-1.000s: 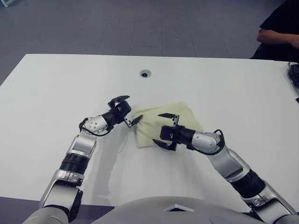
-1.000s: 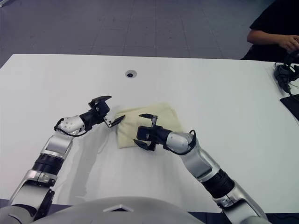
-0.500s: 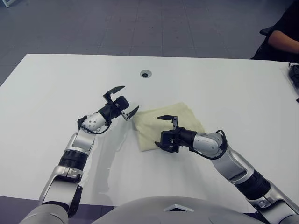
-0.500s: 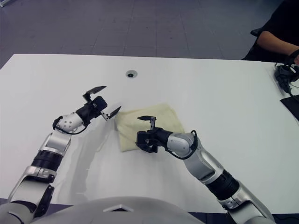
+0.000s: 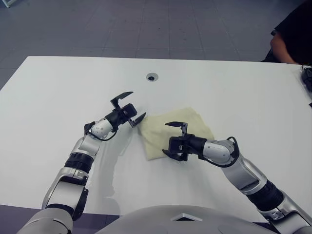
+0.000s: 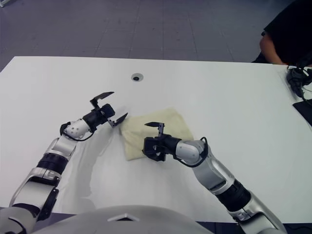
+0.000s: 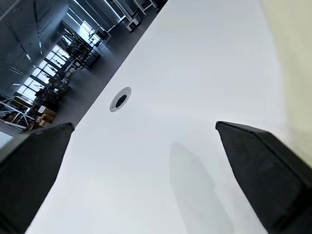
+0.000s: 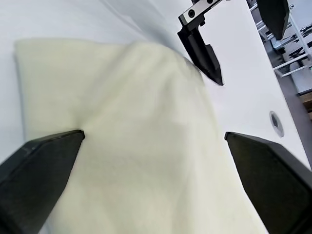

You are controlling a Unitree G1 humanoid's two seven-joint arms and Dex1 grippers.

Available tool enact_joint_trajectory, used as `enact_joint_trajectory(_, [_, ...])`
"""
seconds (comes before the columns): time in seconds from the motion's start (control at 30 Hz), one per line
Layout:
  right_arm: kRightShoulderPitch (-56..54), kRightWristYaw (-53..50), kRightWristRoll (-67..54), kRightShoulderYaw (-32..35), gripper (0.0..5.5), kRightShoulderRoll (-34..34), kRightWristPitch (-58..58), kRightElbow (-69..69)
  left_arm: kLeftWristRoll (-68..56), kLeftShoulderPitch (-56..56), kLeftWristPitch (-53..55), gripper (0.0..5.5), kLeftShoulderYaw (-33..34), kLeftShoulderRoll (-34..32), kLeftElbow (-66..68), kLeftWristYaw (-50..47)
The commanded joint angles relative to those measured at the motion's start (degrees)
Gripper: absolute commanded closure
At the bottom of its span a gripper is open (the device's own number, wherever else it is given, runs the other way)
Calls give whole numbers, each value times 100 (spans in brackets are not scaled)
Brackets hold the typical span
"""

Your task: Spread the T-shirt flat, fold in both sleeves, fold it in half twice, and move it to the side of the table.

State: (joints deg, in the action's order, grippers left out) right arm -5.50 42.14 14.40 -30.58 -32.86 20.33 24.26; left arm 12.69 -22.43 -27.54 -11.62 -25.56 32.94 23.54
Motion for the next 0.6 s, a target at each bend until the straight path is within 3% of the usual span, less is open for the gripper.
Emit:
enact_joint_trajectory(0.03, [-32, 329, -1133, 790, 13, 298, 658, 305, -322, -239, 116, 10, 409, 65, -145, -231])
enact_joint_trajectory(0.13, [-425, 331, -1981, 1589, 13, 600, 937, 128, -753, -347, 395, 10, 827, 175, -329, -434])
enact_joint_trajectory(0.27, [-825, 577, -2852, 2166, 13, 853, 774, -571, -1422, -465, 802, 10, 1333, 384, -607, -552])
enact_joint_trajectory(0.6, [-1166, 2240, -3166, 1650, 13, 1327, -1214, -3297, -1831, -386, 1319, 10, 1427, 674, -1354, -376])
